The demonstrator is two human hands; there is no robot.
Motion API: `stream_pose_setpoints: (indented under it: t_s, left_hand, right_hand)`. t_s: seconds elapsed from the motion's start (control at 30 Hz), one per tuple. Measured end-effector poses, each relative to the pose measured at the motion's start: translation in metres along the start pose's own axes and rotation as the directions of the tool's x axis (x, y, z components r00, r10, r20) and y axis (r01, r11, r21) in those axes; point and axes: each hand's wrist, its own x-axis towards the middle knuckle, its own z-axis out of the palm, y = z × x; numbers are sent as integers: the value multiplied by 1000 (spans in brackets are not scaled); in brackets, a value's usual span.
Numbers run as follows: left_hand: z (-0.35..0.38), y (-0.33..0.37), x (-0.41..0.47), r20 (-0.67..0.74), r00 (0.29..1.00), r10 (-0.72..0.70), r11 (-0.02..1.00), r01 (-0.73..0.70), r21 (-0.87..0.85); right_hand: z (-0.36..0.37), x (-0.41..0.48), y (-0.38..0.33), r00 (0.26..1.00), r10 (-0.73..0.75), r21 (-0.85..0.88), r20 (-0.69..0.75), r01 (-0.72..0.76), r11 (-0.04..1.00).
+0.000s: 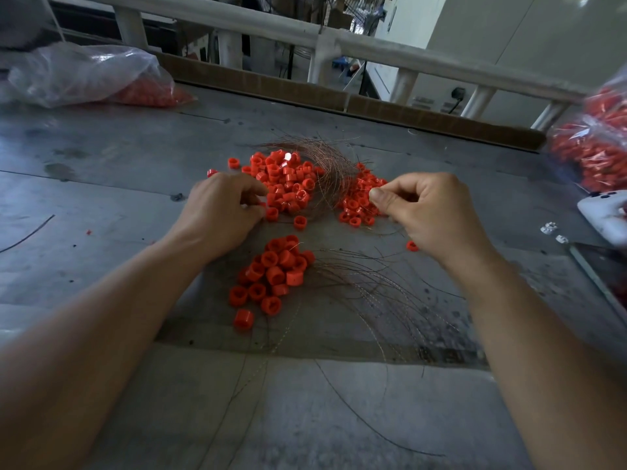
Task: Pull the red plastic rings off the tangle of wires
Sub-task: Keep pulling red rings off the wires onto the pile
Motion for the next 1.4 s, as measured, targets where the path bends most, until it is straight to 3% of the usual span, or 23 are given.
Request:
stream_pose_setpoints:
  t_s: [0.13, 0.37, 0.57, 0.73, 0.8, 0.87, 0.97, 1.03, 1.1, 1.13, 1.4]
  left_hand:
    - [1, 3, -1, 6, 1000, 22, 1000, -22, -15]
    - [0, 8, -4, -50, 996, 69, 997, -71, -42]
    - [-3, 13, -7, -56, 995, 83, 994, -87, -60]
    - [-5, 16, -8, -66, 994, 86, 989, -93, -114]
    - [-6, 17, -8, -63, 995, 82, 983, -91, -158]
    - [-7, 19, -9, -51, 997, 66, 970, -76, -231]
    - [-11, 21, -11, -54, 997, 54, 931, -70, -358]
    - [-13, 24, -13, -45, 998, 38, 895, -54, -442]
    - [-14, 26, -13, -17, 1000, 16, 860, -23, -509]
    - [-15, 27, -14, -1, 1000, 7, 847, -7, -532]
    - [-21, 34, -16, 68, 997, -21, 698, 64, -714]
  right_hand:
    - [5, 3, 7, 997, -1, -88, 82, 9, 996]
    - [29, 5, 5, 925, -81, -297, 372, 201, 934]
    - [36, 6, 7, 899, -27, -405, 438, 223, 887]
    - [30, 4, 4, 959, -146, -169, 241, 190, 967]
    - [25, 4, 2, 988, -101, -34, 117, 106, 994]
    - [17, 6, 2, 998, 33, 218, 53, -43, 975]
    - [3, 9, -1, 982, 162, 644, 101, -188, 741]
    - [-4, 10, -3, 978, 172, 804, 117, -195, 561]
    - [-7, 9, -7, 979, 168, 857, 112, -180, 482]
    - [-6, 9, -8, 982, 166, 849, 90, -163, 503]
    - [-4, 1, -12, 997, 74, 567, -17, -51, 822]
